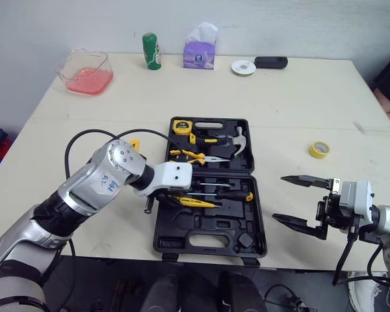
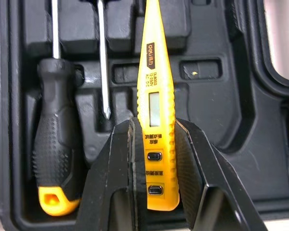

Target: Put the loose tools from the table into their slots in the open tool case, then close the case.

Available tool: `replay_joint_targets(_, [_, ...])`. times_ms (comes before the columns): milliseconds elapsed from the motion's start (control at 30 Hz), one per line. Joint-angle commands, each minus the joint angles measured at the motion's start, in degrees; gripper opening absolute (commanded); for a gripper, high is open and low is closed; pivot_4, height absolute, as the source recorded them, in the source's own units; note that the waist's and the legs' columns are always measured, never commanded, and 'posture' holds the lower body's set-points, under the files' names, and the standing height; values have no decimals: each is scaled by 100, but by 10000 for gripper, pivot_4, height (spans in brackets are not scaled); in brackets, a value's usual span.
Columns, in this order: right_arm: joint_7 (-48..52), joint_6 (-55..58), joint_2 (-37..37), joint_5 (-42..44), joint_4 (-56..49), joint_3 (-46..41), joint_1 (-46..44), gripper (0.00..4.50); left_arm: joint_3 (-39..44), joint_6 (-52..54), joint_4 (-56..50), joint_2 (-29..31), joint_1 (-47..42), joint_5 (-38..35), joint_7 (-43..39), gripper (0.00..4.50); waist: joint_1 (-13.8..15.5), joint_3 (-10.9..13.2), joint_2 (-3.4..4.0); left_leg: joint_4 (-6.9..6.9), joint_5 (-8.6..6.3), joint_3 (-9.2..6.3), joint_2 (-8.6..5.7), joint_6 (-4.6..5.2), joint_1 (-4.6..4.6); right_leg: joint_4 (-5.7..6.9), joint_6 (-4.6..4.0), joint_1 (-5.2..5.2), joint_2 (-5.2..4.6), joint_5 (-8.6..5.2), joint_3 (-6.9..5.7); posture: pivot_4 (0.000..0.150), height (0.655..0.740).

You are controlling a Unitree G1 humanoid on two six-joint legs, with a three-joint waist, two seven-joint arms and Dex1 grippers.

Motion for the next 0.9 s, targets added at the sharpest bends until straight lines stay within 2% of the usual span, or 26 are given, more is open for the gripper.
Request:
replay_joint_targets(33, [-95, 27, -19, 103, -301, -117, 5, 45000, -117, -73, 2, 19, -49, 293, 7, 5082, 0, 0, 0, 0, 0, 0, 0, 0, 0, 0, 0, 0, 0, 0, 0, 1500, 7400])
replay_joint_targets(700, [-271, 259, -25, 87, -516, 17, -144, 45000, -65, -171, 83, -108, 156, 500, 78, 5082, 0, -1, -1, 8, 2, -2, -1, 3, 7, 7, 1, 9, -2, 1, 2, 1500, 7400])
replay_joint_targets(767, [-258, 257, -32, 74, -495, 21, -176, 45000, 44, -158, 66, -192, 188, 396, 100, 15562, 0, -1, -1, 8, 2, -2, -1, 3, 7, 8, 1, 10, -2, 1, 2, 1500, 7400])
replay_joint_targets(900, [-226, 248, -43, 55, -425, 28, -238, 45000, 201, -331, 125, -326, 183, 378, 177, 30344, 0, -1, -2, 9, 2, -4, -1, 3, 5, 7, 1, 9, -2, 1, 1, 1500, 7400])
